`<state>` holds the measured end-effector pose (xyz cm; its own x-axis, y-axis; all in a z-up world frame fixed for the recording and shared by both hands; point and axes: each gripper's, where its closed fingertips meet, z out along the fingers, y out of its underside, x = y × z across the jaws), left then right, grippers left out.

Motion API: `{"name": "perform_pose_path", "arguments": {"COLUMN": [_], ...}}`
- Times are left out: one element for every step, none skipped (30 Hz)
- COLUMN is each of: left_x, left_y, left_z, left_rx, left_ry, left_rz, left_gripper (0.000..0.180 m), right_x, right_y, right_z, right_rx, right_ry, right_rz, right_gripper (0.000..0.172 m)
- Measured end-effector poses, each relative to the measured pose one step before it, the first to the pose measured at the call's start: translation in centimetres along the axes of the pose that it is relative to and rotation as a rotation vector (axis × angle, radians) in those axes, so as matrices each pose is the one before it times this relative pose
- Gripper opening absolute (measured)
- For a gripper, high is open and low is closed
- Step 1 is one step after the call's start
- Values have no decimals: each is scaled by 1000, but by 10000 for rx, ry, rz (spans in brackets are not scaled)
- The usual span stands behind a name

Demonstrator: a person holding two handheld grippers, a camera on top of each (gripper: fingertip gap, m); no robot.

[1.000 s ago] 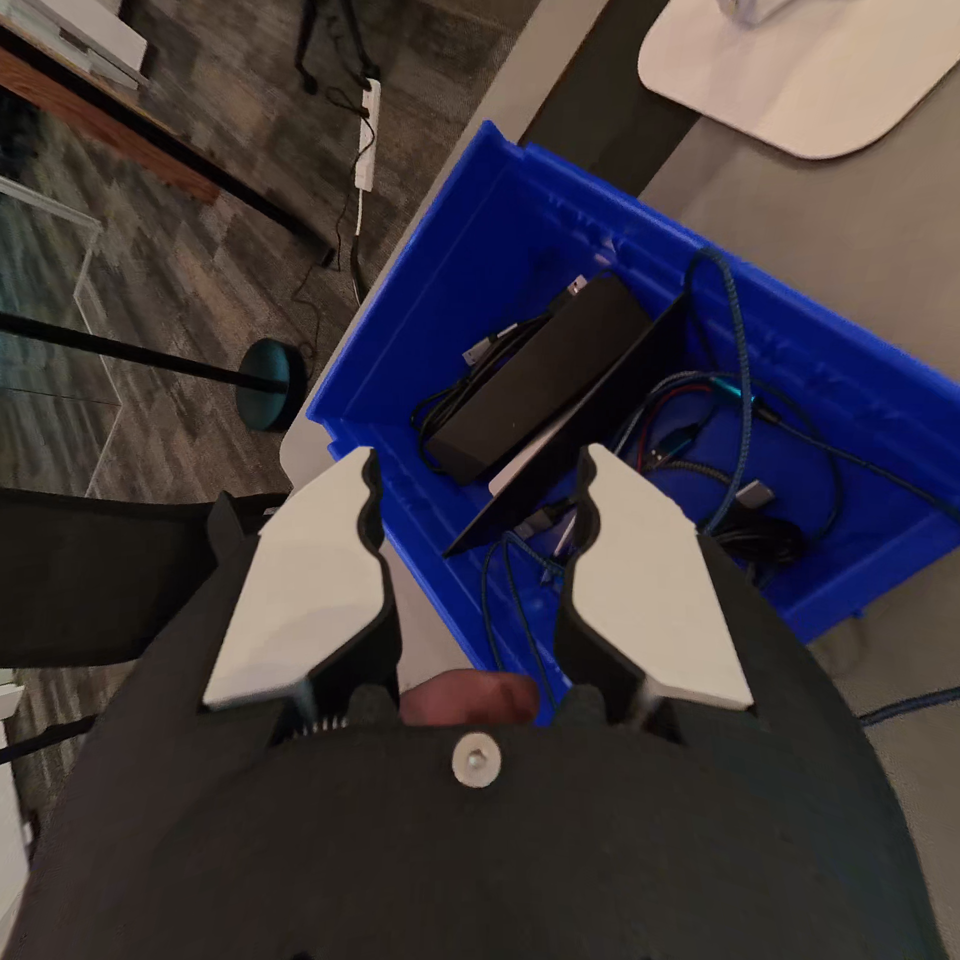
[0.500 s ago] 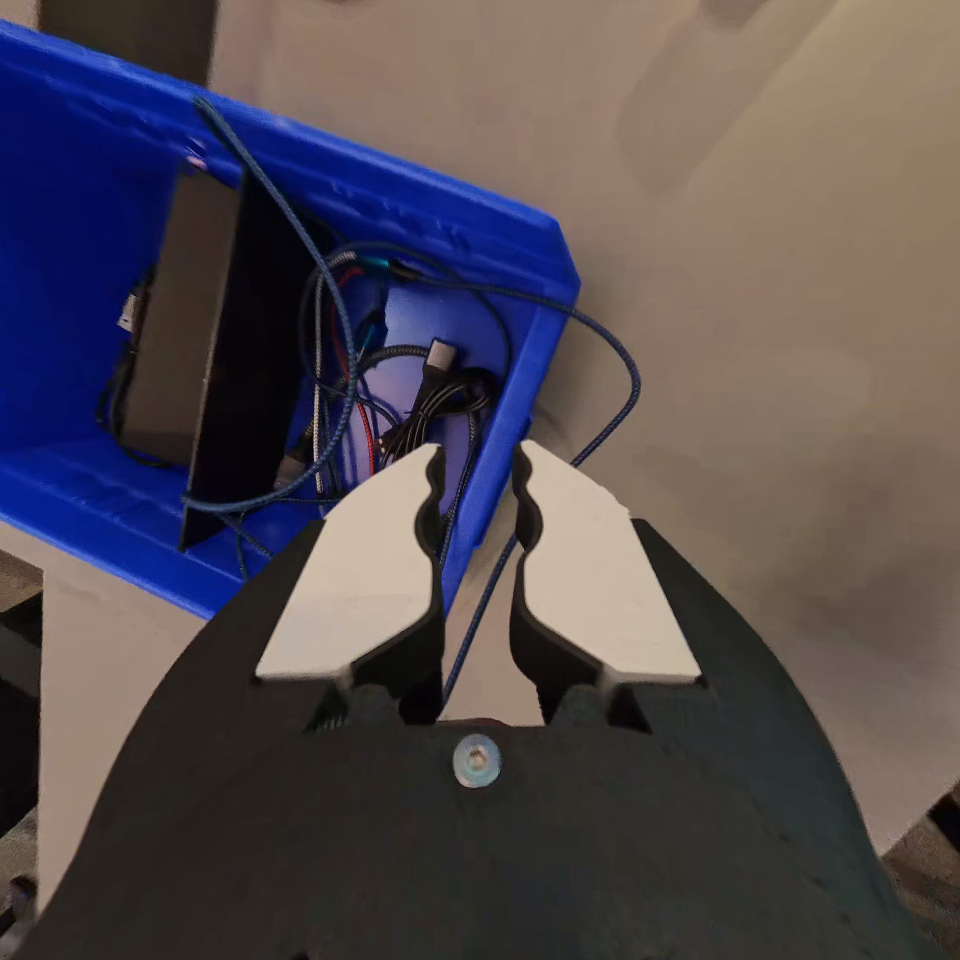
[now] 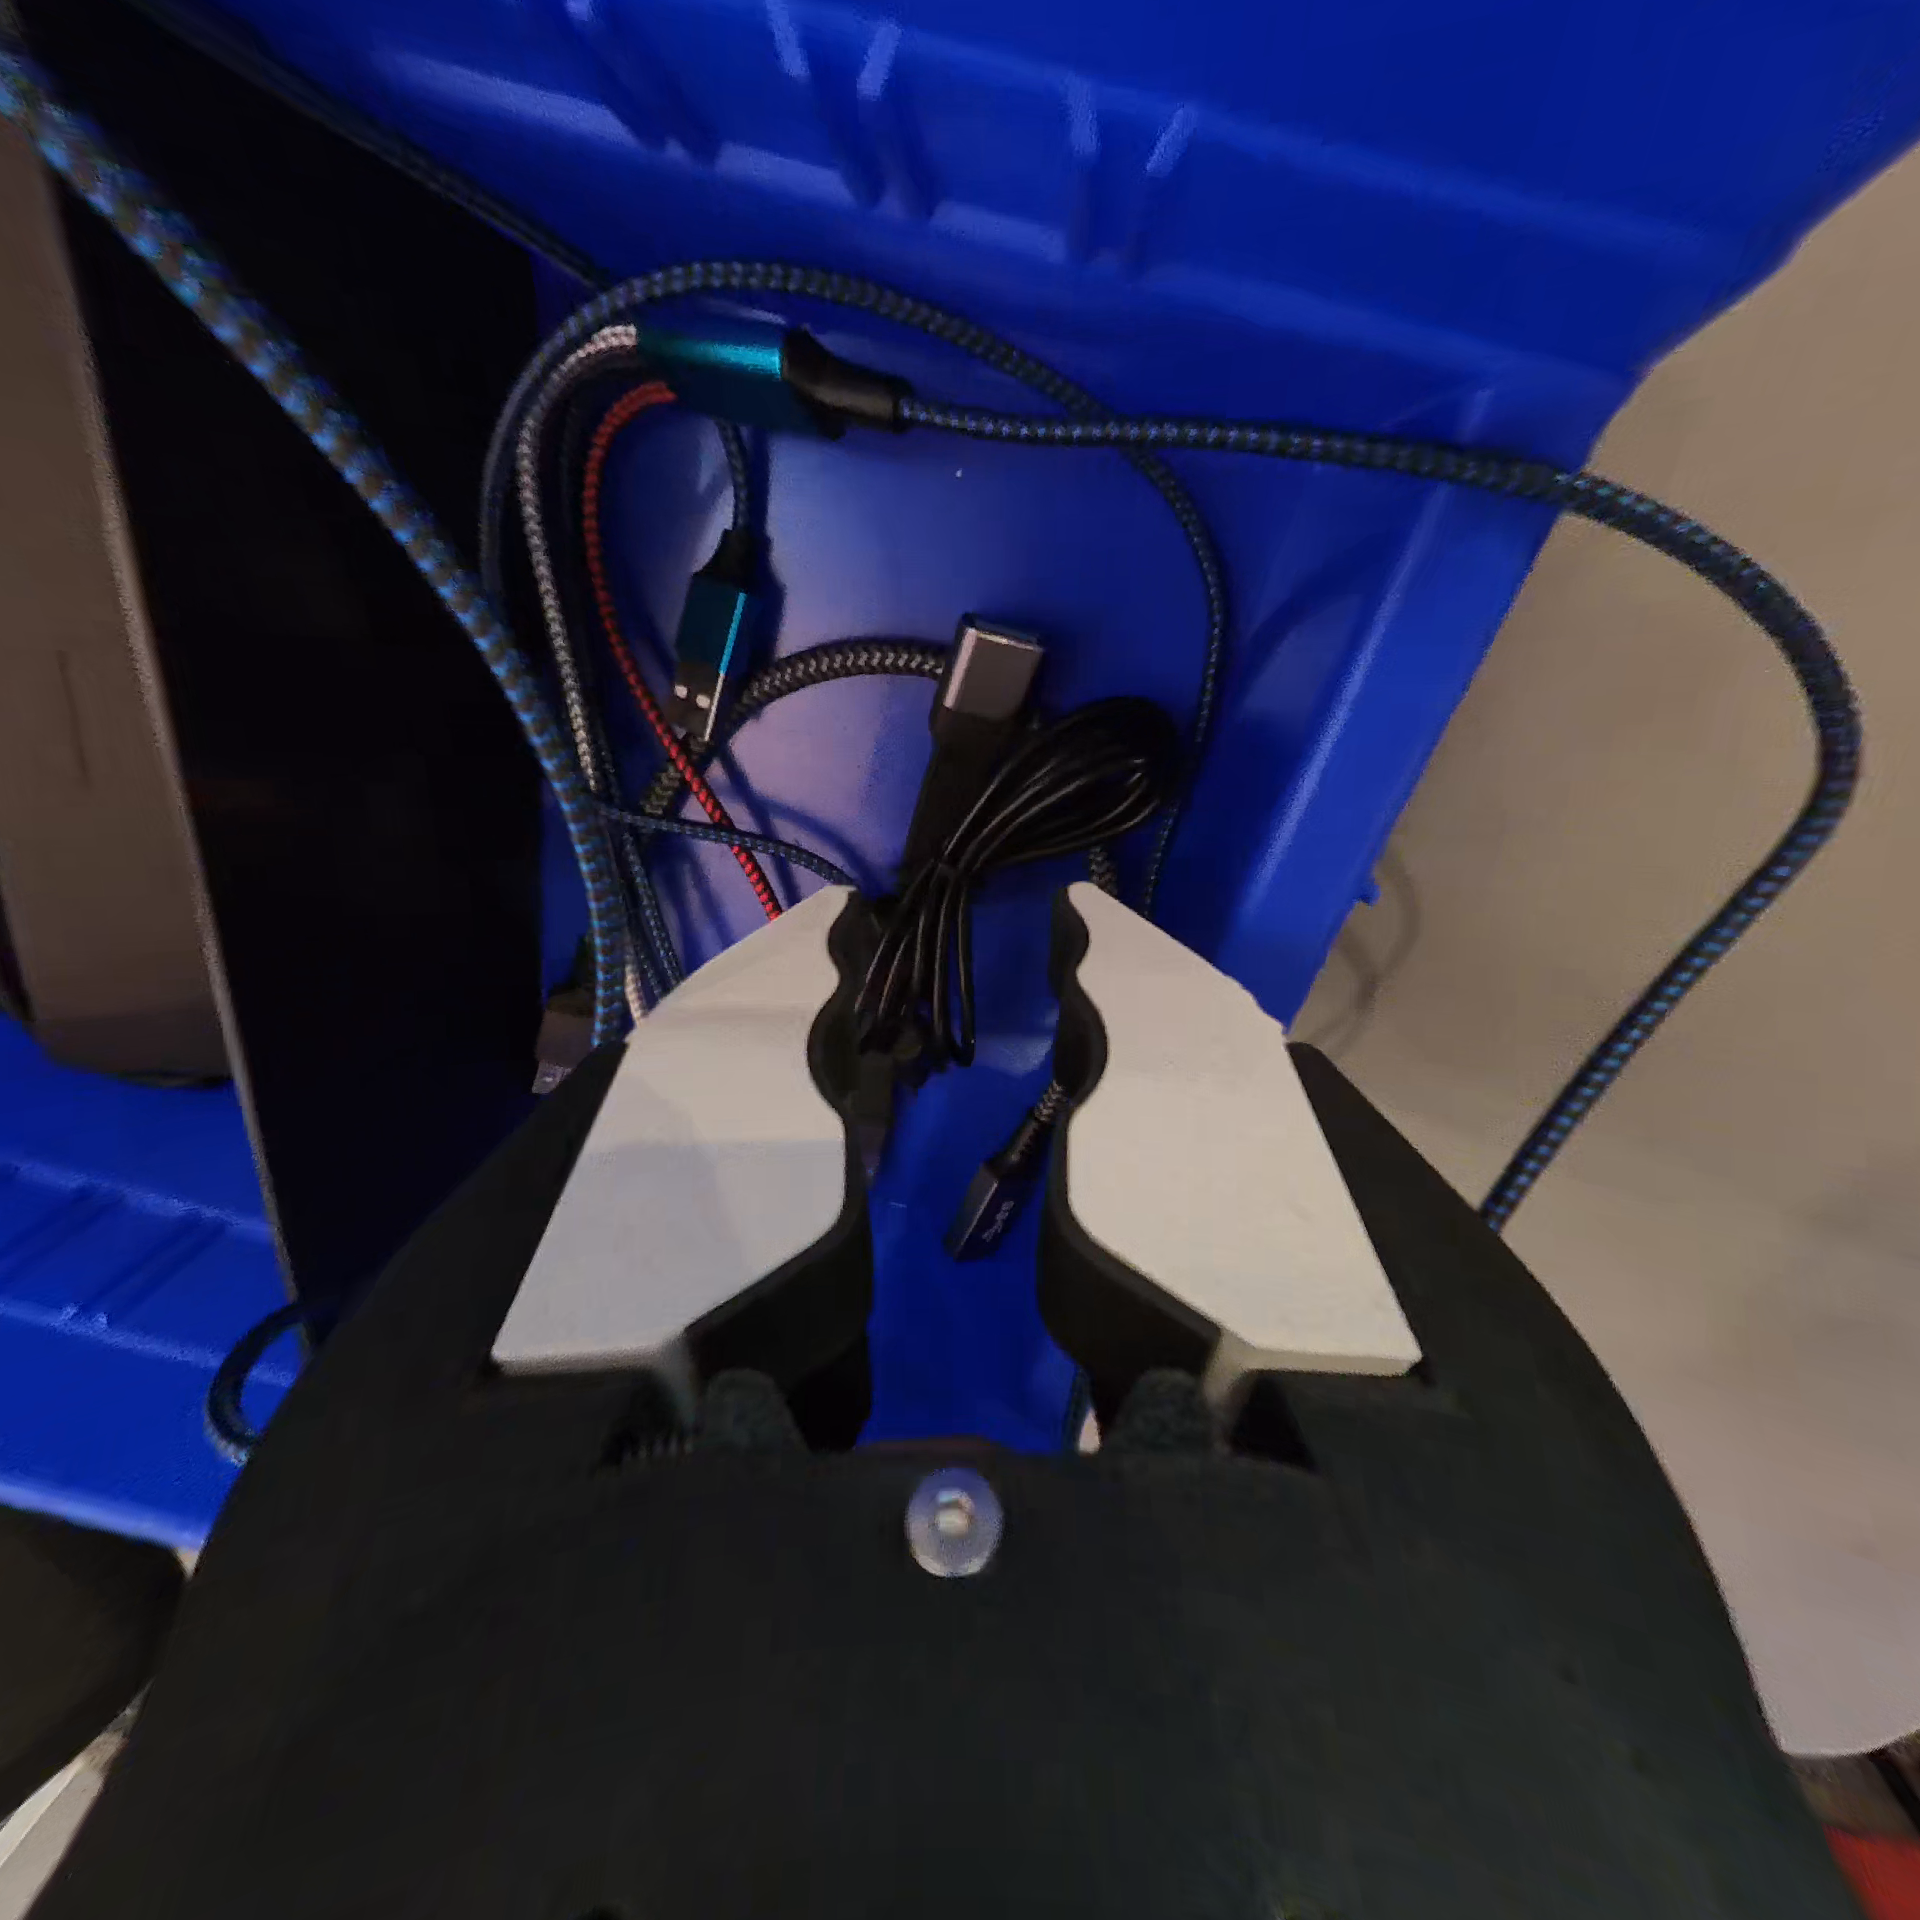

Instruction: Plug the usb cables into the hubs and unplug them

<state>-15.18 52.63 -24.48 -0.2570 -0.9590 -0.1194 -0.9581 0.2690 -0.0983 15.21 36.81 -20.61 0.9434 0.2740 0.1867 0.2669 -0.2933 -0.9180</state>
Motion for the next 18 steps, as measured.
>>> {"name": "perform_pose_path", "arguments": {"left_x": [-75,-17,5,-75,-81,-14,0,215,204,-104,90,67,12,-138,-202,-31,145,-269], "left_y": [221,137,-37,-18,26,-41,-58,65,-16,-235,-304,-58,520,925,637,-163,-321,-110], "left_z": [422,347,217,111,53,-14,-84,-318,-634,-764,-595,-168,326,646,705,439,221,103], "left_rx": [-215,-142,-6,-20,-27,34,41,-23,90,247,295,104,-318,-629,-485,17,106,-22], "left_ry": [55,74,57,-30,-45,-3,-20,57,32,-118,82,116,80,-17,-61,58,193,-95], "left_rz": [23,9,4,18,8,-18,-9,9,-11,-42,-72,-52,24,105,128,62,-11,28], "left_gripper": [34,34,34,35,35,35,35,32,29,29,28,29,31,34,35,36,31,25], "right_x": [-15,-3,-7,-17,-8,-10,0,-1,-4,-6,-5,-12,-20,-21,-10,-8,0,-2], "right_y": [3,15,1,7,3,10,1,-3,-7,-13,9,16,19,12,7,0,-1,0], "right_z": [6,8,7,13,-1,4,0,2,-4,-16,11,16,7,11,13,1,0,-7], "right_rx": [-7,-6,-5,-5,-4,-2,0,3,7,8,-2,-12,-14,-11,-5,-2,0,2], "right_ry": [-6,-5,-3,-3,-2,-1,-1,-2,0,-1,-4,-6,-7,-3,0,-2,-1,1], "right_rz": [0,-3,-6,-6,-6,-4,-3,-2,1,2,1,-3,-9,-14,-11,-4,-1,0], "right_gripper": [93,93,93,93,93,93,93,93,93,93,93,93,93,93,93,93,93,93]}}
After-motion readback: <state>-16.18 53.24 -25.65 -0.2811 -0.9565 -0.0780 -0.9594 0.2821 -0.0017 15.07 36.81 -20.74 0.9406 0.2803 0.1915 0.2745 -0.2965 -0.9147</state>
